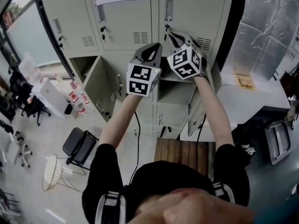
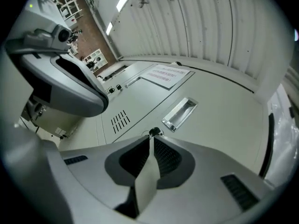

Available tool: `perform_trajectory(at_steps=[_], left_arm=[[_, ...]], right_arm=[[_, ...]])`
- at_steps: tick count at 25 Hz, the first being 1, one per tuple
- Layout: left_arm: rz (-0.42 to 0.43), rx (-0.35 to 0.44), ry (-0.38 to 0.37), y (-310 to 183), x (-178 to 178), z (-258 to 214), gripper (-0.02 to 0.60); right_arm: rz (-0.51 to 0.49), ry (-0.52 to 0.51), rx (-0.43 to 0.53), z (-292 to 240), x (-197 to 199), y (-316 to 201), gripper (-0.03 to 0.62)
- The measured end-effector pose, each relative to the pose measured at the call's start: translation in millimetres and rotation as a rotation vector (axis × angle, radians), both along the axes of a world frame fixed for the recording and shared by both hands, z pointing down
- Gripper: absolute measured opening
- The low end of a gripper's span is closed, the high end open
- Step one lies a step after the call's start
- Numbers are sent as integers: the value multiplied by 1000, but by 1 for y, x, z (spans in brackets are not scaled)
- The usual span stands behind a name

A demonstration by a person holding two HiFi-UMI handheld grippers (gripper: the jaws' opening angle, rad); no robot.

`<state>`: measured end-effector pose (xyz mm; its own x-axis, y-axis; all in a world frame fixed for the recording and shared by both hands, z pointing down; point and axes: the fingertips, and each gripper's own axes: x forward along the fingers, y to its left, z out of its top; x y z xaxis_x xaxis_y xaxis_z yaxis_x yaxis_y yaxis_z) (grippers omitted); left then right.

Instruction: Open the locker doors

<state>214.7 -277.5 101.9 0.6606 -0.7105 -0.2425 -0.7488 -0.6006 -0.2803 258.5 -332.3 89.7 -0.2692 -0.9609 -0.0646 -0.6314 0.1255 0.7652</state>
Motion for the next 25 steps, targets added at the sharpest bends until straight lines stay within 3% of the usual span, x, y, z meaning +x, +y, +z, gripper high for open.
perform_trajectory(at_steps=[3, 6, 17, 21, 25], left_arm=[[13, -2, 14, 2, -4, -4, 11], [16, -20, 40, 3, -11, -2, 11], [-14, -27, 71, 5, -43, 4, 11], [-21, -41, 96, 4, -53, 8, 11], [-26, -57, 97, 2, -55, 15, 11]], right_arm=[[18, 49, 15, -3, -2, -8, 39], [28, 97, 14, -3, -2, -14, 98], [38, 259, 45, -10, -13, -32, 112], [3, 254, 51, -12, -13, -32, 104], [-14, 166, 45, -13, -13, -31, 101]])
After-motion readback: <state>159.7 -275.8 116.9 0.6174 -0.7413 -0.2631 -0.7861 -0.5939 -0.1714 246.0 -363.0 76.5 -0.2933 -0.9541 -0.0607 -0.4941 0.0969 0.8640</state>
